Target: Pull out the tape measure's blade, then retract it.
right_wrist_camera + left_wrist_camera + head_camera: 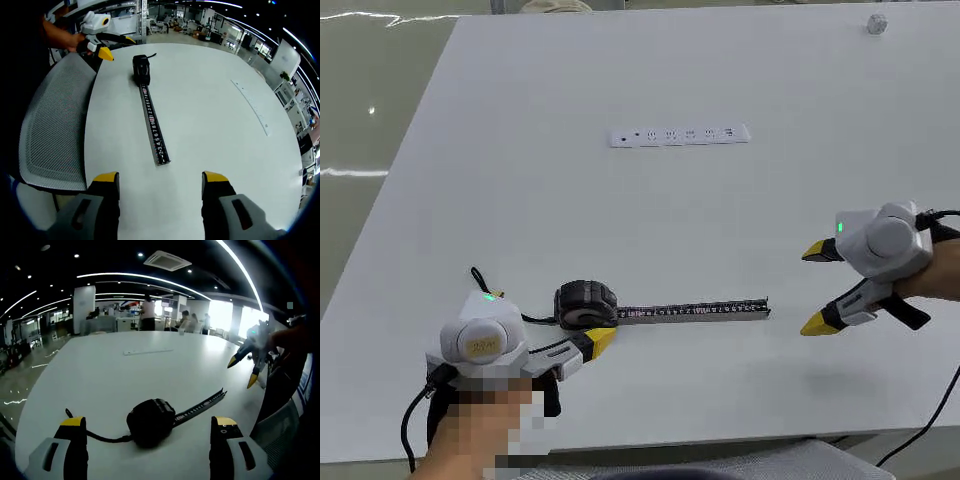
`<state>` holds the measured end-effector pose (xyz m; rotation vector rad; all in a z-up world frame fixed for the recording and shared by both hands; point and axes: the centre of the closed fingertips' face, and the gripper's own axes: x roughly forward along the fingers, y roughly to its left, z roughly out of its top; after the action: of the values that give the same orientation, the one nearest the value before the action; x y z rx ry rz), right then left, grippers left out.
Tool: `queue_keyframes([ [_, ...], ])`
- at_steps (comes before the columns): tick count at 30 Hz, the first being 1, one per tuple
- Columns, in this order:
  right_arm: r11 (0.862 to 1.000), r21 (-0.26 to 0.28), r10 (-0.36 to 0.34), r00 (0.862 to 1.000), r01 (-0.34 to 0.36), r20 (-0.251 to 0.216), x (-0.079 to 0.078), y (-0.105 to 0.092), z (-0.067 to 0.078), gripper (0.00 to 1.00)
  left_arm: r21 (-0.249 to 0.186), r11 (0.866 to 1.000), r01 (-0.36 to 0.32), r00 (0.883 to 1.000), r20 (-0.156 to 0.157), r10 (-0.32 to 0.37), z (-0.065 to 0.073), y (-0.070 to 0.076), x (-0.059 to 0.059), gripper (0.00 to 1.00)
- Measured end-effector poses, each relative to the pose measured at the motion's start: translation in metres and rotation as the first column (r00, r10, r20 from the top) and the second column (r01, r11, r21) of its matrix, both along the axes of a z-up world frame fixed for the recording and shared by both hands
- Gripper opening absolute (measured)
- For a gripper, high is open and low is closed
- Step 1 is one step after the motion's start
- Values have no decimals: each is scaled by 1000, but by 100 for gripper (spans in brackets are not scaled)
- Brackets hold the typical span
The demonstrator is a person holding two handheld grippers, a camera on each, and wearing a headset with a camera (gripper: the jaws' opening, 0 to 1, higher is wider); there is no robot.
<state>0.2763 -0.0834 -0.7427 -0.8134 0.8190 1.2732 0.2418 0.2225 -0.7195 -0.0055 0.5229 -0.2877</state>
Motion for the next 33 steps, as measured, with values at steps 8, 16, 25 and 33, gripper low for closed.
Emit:
queue_keyframes([
  [8, 992, -78, 98, 994, -101, -42, 0, 8, -18, 65, -34, 999, -35, 999, -12, 34, -3, -1, 2, 100],
  [16, 980, -105, 161, 984, -168, -77, 7, 17, -34, 54, -37, 999, -36, 999, -26, 35, -9, -5, 1, 100],
  [25, 980, -108, 153, 981, -167, -123, 10, 22, -57, 42, -37, 999, -34, 999, -20, 34, -11, -4, -2, 100],
  [33, 978, -127, 150, 982, -165, -118, 9, 21, -69, 32, -43, 998, -38, 999, -25, 37, -13, -4, -4, 100],
])
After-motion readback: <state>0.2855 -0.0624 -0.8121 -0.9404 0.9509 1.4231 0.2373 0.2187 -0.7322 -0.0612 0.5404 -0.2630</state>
